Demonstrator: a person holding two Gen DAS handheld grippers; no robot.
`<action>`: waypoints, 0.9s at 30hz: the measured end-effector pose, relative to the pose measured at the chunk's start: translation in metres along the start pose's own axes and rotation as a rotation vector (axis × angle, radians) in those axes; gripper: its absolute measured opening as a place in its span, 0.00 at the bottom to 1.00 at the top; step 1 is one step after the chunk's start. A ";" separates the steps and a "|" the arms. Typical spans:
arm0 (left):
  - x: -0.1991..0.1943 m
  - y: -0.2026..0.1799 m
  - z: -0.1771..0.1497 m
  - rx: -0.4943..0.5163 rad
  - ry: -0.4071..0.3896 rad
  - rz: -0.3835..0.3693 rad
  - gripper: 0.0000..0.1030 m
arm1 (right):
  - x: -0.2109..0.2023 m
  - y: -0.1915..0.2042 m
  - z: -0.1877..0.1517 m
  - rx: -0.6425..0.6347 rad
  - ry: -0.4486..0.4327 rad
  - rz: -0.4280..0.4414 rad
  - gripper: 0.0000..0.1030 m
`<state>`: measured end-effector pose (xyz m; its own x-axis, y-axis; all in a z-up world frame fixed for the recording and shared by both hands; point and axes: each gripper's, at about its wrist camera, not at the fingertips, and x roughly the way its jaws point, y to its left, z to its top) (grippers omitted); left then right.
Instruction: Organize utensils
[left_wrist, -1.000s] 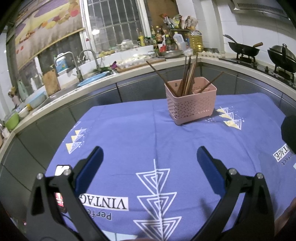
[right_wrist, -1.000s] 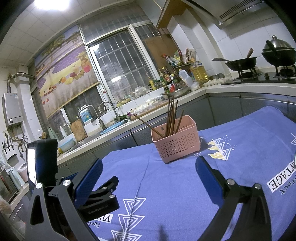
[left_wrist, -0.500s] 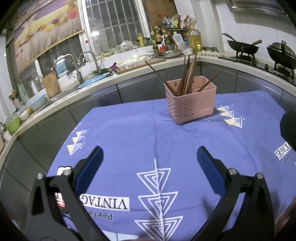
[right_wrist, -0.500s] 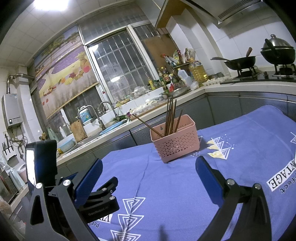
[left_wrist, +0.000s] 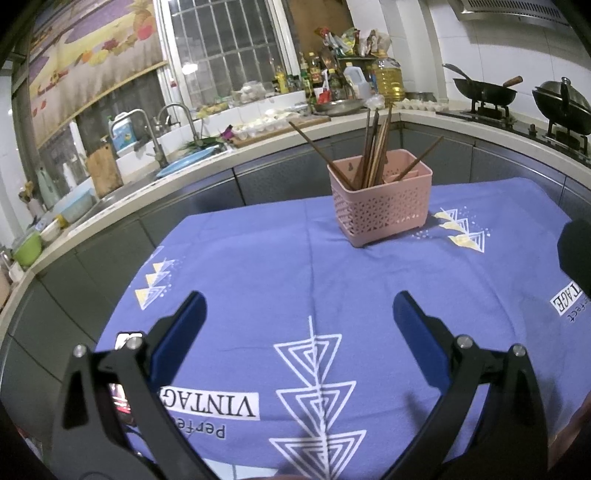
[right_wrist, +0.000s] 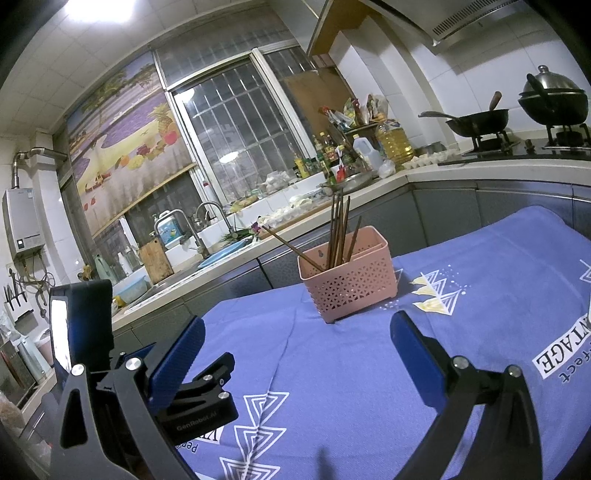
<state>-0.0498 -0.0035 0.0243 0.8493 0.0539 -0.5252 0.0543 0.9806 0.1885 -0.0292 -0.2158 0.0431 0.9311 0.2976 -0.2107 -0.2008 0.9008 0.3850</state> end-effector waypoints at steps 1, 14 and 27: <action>-0.002 0.002 -0.002 0.001 0.000 0.000 0.94 | 0.000 0.000 0.000 0.000 0.000 0.000 0.96; 0.002 -0.003 0.003 0.005 0.006 -0.003 0.94 | 0.001 -0.001 0.000 0.001 0.000 0.000 0.96; 0.004 0.000 0.001 -0.006 0.026 -0.035 0.94 | 0.001 -0.001 0.000 0.000 0.001 0.000 0.96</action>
<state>-0.0461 -0.0031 0.0232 0.8327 0.0244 -0.5531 0.0806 0.9830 0.1647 -0.0284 -0.2166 0.0429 0.9309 0.2980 -0.2111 -0.2010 0.9007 0.3851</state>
